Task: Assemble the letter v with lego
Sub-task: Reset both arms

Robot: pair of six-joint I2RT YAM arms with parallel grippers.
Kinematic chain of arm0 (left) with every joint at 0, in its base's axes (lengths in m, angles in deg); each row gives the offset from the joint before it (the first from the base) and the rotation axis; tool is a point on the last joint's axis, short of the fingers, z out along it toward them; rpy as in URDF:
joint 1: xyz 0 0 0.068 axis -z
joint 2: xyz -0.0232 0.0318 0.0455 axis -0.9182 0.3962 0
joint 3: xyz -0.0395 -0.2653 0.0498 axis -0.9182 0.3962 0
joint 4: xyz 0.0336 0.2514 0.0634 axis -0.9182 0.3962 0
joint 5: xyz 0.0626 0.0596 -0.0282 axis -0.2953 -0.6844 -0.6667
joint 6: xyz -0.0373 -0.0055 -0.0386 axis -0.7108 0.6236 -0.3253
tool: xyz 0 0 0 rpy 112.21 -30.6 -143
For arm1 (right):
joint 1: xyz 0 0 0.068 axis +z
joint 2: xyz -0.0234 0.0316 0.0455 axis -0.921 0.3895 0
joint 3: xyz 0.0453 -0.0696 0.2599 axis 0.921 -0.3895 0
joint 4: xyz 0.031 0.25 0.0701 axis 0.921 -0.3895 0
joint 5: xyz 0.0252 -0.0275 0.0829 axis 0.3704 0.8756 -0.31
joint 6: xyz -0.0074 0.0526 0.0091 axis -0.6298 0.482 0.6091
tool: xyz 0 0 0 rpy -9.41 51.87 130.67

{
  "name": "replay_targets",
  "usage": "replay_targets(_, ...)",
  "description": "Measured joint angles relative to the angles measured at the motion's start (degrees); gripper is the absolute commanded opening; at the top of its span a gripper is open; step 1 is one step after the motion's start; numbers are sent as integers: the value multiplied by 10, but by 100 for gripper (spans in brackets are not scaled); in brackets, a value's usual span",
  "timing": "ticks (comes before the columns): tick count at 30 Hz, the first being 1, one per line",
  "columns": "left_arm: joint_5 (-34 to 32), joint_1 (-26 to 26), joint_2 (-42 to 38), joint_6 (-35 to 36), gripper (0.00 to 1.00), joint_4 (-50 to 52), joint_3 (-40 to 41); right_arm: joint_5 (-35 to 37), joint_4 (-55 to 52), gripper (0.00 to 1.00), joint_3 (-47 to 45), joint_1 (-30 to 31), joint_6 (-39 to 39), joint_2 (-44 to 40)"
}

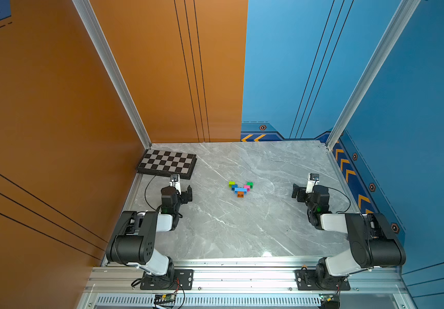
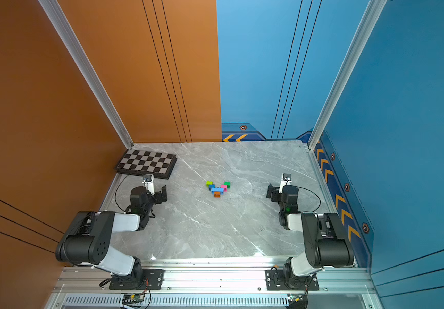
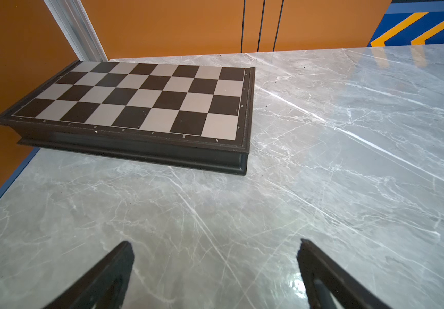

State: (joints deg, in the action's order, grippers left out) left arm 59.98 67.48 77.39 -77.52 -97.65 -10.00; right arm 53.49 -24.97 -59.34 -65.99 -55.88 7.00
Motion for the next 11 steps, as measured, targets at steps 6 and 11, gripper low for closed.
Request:
replay_targets(6,-3,4,0,3,98,0,0,7,0,100,0,0,0,0)
replay_targets(11,-3,4,0,3,98,0,0,8,0,100,0,0,0,0)
